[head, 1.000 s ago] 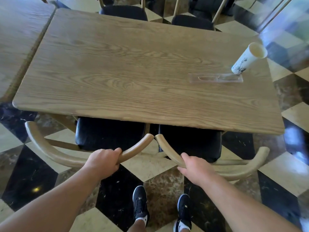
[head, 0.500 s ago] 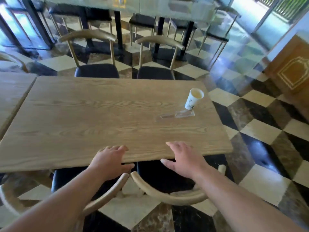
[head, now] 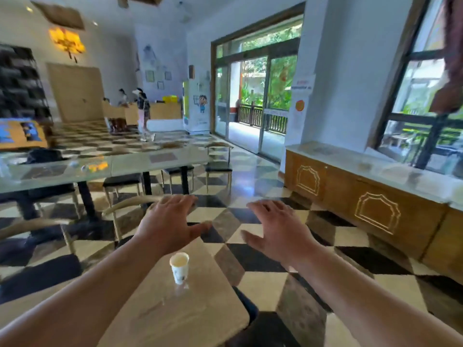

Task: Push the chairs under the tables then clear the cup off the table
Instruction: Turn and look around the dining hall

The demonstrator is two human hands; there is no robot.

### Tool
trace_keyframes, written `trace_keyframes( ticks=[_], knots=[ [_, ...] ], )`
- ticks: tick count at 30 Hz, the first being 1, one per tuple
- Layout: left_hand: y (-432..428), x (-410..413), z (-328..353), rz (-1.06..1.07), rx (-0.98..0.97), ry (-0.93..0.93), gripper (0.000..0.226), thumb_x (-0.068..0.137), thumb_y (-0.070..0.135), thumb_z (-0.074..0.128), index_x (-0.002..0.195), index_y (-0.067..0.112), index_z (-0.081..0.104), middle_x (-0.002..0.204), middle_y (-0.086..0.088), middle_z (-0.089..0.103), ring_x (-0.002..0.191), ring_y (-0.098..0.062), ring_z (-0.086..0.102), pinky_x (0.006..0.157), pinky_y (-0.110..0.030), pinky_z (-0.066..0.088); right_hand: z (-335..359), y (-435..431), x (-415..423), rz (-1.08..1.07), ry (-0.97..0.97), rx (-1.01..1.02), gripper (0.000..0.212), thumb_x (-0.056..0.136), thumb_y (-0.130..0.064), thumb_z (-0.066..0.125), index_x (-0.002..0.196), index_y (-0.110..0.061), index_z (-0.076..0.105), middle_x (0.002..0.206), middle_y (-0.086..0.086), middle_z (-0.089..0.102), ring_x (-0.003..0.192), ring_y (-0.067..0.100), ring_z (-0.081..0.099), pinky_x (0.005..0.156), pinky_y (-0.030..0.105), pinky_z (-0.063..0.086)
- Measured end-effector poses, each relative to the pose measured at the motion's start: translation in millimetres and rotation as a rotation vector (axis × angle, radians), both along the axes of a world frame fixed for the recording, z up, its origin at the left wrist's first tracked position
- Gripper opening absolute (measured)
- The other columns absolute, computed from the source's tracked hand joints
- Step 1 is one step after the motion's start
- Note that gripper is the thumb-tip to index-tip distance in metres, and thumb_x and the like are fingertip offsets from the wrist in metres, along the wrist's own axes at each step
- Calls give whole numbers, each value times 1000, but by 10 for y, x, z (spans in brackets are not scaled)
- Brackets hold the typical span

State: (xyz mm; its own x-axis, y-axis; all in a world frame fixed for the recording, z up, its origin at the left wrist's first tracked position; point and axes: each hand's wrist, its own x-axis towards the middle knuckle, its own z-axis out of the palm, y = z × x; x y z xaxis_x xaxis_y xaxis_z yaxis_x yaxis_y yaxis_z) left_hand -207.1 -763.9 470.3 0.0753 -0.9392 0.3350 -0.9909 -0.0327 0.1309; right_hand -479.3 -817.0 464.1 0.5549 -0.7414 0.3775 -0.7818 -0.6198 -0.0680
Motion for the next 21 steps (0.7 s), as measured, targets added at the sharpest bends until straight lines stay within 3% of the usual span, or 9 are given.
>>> trace_keyframes(
  ticks=[11, 21],
  knots=[
    [-1194, -2659, 632, -185, -107, 34, 85, 80, 91, 44, 148, 40, 43, 155, 3, 51, 142, -23, 45, 113, -47, 41, 705, -697, -2732, -199, -87, -118, 71, 98, -75, 45, 156, -34, 36, 161, -6, 45, 150, 22, 40, 120, 43, 34],
    [-2310, -3755, 722, -252, -96, -45, 83, 86, 86, 45, 153, 36, 39, 160, 5, 43, 147, -21, 38, 115, -46, 37, 630, -1724, -3729, -312, -100, -118, 81, 92, -86, 24, 155, -36, 36, 157, -7, 51, 145, 22, 45, 117, 44, 39]
  ],
)
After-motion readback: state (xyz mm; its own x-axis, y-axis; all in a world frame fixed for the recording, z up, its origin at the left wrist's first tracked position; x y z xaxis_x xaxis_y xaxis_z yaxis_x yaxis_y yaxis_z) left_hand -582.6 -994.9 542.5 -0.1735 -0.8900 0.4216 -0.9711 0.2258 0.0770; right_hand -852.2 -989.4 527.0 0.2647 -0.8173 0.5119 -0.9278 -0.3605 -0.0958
